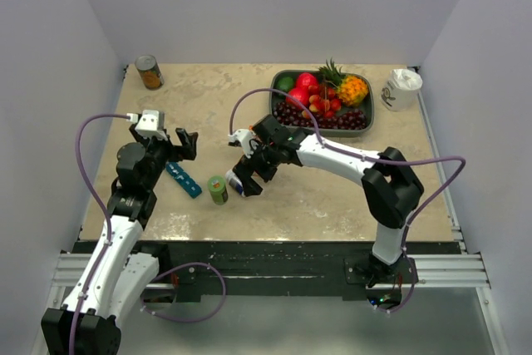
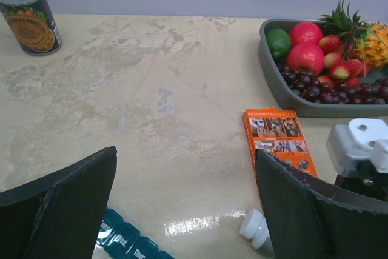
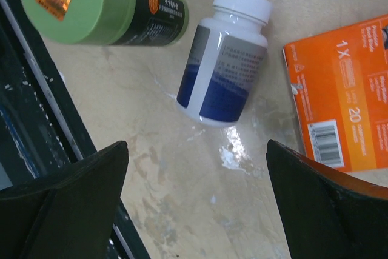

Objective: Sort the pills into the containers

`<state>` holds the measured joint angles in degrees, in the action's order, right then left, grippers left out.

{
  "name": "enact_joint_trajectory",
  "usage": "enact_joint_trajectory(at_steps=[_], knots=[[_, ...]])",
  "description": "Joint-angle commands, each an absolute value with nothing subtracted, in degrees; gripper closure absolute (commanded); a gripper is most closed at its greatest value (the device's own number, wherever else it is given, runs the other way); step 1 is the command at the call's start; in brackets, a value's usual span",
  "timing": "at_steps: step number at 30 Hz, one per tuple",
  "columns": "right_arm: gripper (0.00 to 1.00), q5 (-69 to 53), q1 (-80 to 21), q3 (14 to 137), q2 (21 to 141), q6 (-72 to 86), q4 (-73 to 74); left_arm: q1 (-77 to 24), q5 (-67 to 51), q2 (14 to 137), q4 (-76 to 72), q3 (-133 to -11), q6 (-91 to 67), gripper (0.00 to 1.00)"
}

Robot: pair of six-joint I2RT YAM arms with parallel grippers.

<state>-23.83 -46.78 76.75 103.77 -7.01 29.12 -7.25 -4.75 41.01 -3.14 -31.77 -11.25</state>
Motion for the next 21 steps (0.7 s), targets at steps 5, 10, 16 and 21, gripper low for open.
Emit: enact_joint_trajectory(at_steps=[5,10,16,21], knots=[[0.01,-20.0,-49.0,80.1,106.2,-2.8,27.4,-7.3,-2.9,40.7,-4.4,-33.7,-10.2,0.0],[0.01,-20.1,-49.3,79.4,106.0,-4.0,27.5,-7.3,-3.7,40.6,-4.7,-33.7,-10.1,0.0],[0.01,-19.5,-49.4,80.8,106.1,-7.3,29.4,-7.3,-4.0,40.9,-4.7,-33.7,-10.0,0.01],[0.01,-20.0,-49.3,81.6,105.3,-12.3,31.7,-7.3,-2.8,42.3,-4.5,-33.7,-11.2,0.0]])
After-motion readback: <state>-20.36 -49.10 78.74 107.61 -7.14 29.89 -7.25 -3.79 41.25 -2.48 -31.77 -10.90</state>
